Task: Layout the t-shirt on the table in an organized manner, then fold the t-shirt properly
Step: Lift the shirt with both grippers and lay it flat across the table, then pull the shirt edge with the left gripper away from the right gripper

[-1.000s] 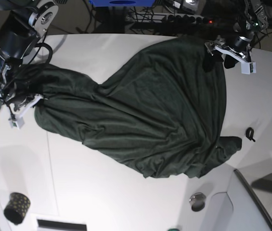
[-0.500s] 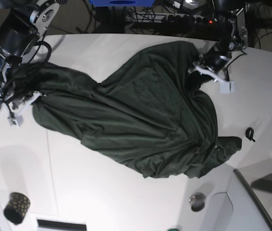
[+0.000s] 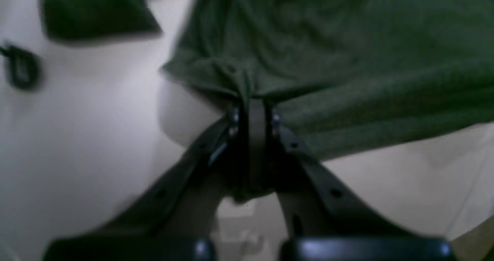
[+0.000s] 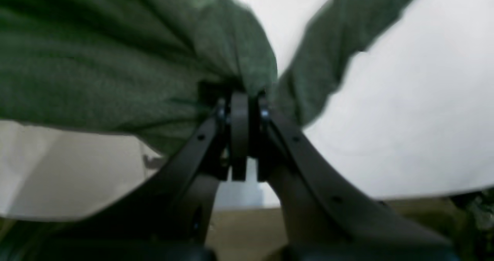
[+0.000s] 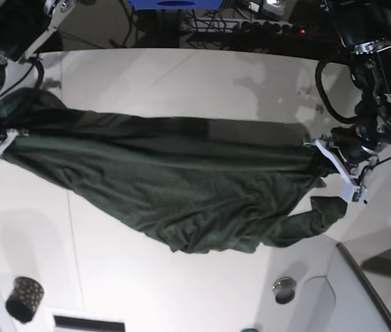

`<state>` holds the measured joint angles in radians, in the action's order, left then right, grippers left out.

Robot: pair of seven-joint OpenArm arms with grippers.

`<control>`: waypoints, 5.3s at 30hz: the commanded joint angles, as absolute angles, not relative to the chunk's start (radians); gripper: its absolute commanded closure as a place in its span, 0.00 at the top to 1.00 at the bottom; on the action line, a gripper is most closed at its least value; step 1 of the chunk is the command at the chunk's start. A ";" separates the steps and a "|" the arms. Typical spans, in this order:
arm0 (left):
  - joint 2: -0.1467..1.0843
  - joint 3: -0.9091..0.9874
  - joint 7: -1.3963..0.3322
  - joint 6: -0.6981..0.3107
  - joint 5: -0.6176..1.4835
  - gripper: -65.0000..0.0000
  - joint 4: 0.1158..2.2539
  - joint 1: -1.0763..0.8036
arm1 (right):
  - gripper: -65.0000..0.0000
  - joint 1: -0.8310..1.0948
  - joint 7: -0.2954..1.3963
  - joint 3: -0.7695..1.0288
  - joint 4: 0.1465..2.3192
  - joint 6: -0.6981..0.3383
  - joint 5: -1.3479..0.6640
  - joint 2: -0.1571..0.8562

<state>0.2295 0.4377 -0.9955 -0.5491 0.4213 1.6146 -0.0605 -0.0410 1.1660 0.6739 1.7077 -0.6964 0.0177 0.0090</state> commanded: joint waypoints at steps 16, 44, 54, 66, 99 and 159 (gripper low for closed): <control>0.283 0.131 -1.023 -0.443 0.404 0.00 1.290 0.311 | 0.01 -0.328 0.974 0.478 1.313 -0.698 0.019 0.171; 0.245 0.229 -0.972 -0.427 0.406 0.00 1.698 0.090 | 0.00 -0.056 0.909 0.521 1.682 -0.698 0.019 0.220; 0.343 0.234 -0.737 -0.427 0.406 0.00 1.457 -0.130 | 0.00 0.045 0.799 0.526 1.380 -0.698 0.019 0.171; 0.364 0.231 -0.714 -0.427 0.406 0.00 1.423 -0.097 | 0.01 0.048 0.875 0.522 1.428 -0.698 0.019 0.171; 0.193 0.145 -0.625 -0.421 0.311 0.00 1.230 0.170 | 0.02 -0.366 0.524 0.533 0.694 -0.613 0.021 0.421; 0.170 0.125 -0.363 -0.401 0.059 0.00 0.743 0.352 | 0.01 -0.352 0.644 0.283 0.823 -0.423 0.016 0.265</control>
